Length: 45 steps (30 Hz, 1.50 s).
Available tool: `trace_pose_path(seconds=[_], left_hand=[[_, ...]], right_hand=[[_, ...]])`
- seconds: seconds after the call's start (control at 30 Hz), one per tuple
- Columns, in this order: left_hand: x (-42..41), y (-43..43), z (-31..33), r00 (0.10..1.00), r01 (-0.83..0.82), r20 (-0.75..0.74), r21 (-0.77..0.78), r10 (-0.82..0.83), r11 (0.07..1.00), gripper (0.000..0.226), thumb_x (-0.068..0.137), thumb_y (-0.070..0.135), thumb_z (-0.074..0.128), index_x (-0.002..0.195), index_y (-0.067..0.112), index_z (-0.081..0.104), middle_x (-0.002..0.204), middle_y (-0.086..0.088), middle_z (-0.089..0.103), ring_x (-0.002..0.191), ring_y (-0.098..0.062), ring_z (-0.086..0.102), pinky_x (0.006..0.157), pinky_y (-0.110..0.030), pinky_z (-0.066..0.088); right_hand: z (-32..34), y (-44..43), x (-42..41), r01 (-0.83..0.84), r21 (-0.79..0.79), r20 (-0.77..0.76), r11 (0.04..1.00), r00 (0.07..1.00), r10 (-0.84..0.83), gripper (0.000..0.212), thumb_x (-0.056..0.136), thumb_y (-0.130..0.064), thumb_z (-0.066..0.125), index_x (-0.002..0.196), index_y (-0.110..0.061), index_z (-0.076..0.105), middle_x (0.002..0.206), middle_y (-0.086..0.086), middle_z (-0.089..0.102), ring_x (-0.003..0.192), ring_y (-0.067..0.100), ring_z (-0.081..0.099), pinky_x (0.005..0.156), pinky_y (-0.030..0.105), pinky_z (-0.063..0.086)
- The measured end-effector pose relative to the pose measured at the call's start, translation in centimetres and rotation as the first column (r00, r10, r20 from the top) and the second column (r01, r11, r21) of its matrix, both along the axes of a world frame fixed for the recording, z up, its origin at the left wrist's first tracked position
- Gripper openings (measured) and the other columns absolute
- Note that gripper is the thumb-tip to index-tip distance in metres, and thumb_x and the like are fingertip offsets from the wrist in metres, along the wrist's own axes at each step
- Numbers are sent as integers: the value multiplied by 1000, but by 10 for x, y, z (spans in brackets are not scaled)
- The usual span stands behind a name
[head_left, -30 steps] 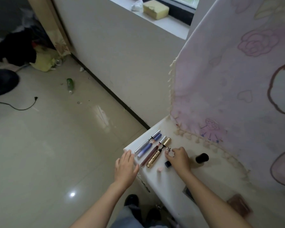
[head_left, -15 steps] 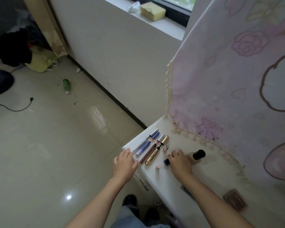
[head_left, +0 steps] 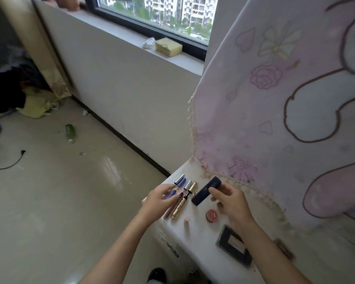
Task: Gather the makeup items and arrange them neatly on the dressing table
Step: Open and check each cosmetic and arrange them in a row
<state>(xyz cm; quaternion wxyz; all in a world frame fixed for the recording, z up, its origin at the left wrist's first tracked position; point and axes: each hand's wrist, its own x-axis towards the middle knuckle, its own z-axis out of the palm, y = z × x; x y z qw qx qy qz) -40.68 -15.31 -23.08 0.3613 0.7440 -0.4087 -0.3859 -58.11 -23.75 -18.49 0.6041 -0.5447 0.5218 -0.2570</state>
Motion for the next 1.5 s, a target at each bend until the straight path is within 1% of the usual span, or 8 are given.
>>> trace_pose_path(seconds=[0.13, 0.27, 0.4, 0.77, 1.03, 1.17, 1.27, 1.5], left_hand=[[-20, -14, 48, 936, 98, -324, -147, -142, 984, 21, 80, 9, 67, 100, 16, 68, 87, 1, 69, 70, -1, 64, 70, -13, 50], [-27, -14, 59, 959, 118, -230, -201, -164, 972, 18, 75, 11, 72, 73, 28, 72, 67, 3, 68, 64, -7, 61, 70, -26, 49], [-26, -8, 64, 967, 137, -184, -215, -178, 967, 11, 75, 3, 69, 79, 13, 72, 46, 16, 59, 48, 7, 50, 55, -7, 37], [2, 23, 56, 967, -44, -256, -241, -19, 970, 15, 60, 25, 75, 73, 33, 75, 75, -3, 71, 68, -8, 58, 69, -25, 46], [4, 34, 56, 950, -164, -305, -299, 68, 940, 33, 74, -6, 68, 77, 27, 71, 69, 12, 72, 66, 1, 63, 67, -11, 50], [7, 39, 48, 931, -229, -345, -299, 119, 926, 27, 73, -8, 67, 79, 18, 69, 66, 14, 71, 64, 4, 62, 64, -8, 47], [8, 43, 41, 929, -245, -340, -276, 144, 929, 24, 73, -5, 69, 80, 18, 69, 67, 14, 71, 66, 4, 62, 66, -8, 48], [4, 42, 27, 915, -273, -363, -229, 178, 934, 25, 74, -7, 67, 80, 17, 69, 63, 15, 70, 61, 6, 61, 62, -6, 46]], right_hand=[[30, 7, 3, -25, -3, 131, 1000, 991, 25, 16, 83, -2, 61, 74, -15, 64, 46, -9, 60, 38, -2, 45, 37, 11, 32], [40, 12, 0, -31, -16, 173, 999, 984, 33, 15, 83, -1, 60, 77, -14, 63, 47, -10, 61, 39, -2, 47, 37, 11, 33], [43, 11, -3, -45, -81, 183, 996, 981, 60, 17, 83, 1, 59, 80, -16, 63, 53, -9, 63, 46, -1, 51, 45, 12, 39], [59, -21, -14, 101, -92, 348, 991, 935, -63, 5, 67, -11, 72, 67, -15, 70, 55, -3, 67, 46, 4, 57, 47, 13, 46], [43, -10, -3, -37, 30, 444, 999, 896, 20, 59, 29, -38, 88, 75, -8, 66, 59, 1, 71, 52, 13, 62, 44, 14, 48], [29, -6, -5, -49, 98, 460, 994, 888, -1, 55, 34, -35, 90, 77, -10, 65, 61, 2, 71, 55, 14, 64, 46, 16, 49], [13, -4, -11, -40, 75, 382, 996, 924, 8, 9, 79, -5, 64, 82, -13, 63, 62, -3, 71, 57, 11, 62, 48, 14, 48], [-55, 14, -14, -230, -102, -263, 968, 944, 197, 23, 76, 0, 68, 93, -11, 57, 83, -2, 57, 83, 14, 54, 66, 14, 42]])
